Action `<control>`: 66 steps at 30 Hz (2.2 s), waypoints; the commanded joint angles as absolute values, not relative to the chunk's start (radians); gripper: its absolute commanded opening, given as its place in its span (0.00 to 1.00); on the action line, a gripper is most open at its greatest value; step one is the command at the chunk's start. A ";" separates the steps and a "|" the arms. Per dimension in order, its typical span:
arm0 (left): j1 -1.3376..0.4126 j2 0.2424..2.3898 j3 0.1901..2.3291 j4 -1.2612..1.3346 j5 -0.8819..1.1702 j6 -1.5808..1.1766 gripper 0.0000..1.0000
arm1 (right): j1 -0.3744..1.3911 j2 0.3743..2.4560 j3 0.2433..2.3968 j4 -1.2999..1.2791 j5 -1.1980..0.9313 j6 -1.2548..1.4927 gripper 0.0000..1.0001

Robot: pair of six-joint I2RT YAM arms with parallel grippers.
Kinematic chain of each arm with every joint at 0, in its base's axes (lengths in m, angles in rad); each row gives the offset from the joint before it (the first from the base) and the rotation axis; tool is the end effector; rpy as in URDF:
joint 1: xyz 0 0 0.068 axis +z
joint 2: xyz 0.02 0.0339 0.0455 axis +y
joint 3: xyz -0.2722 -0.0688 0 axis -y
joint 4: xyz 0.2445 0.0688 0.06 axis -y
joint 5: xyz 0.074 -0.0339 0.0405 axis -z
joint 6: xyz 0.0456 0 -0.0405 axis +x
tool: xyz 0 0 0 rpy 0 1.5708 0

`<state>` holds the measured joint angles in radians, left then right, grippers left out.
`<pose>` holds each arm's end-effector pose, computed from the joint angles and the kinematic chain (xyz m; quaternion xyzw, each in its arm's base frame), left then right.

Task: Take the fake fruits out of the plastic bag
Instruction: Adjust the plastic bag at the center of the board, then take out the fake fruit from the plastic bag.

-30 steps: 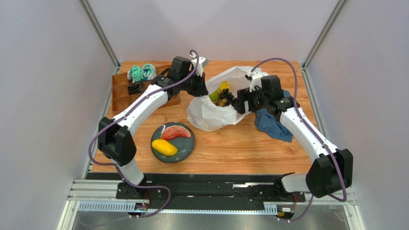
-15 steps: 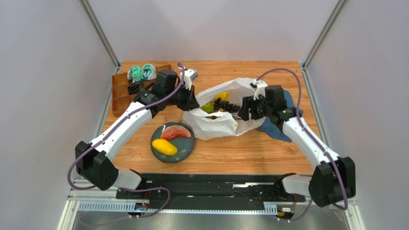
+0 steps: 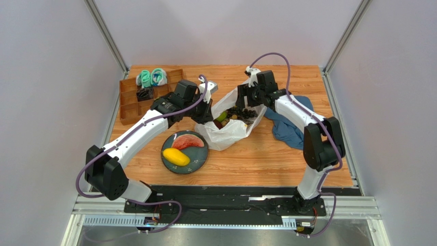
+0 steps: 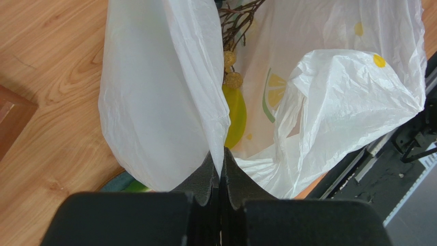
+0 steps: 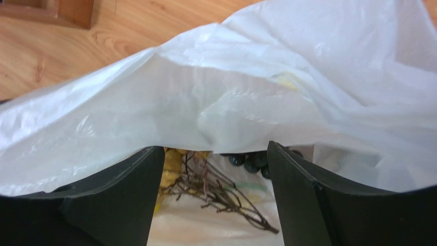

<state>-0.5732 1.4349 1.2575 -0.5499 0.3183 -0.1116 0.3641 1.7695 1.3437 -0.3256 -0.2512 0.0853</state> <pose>0.2628 -0.1866 0.3211 0.2692 0.8621 -0.2719 0.3322 0.3768 0.1557 0.2533 -0.1759 0.8943 0.2001 0.3597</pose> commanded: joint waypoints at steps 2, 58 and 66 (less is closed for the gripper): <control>-0.583 1.476 1.327 -0.532 0.242 -0.054 0.00 | 0.365 1.888 1.509 -0.316 -0.196 0.103 0.81; -0.532 1.552 1.333 -0.505 0.066 -0.135 0.00 | 0.581 1.957 1.505 -0.259 -0.368 -0.087 0.89; -0.532 1.568 1.351 -0.518 0.087 -0.138 0.00 | 0.594 2.152 1.666 -0.242 -0.289 -0.071 0.87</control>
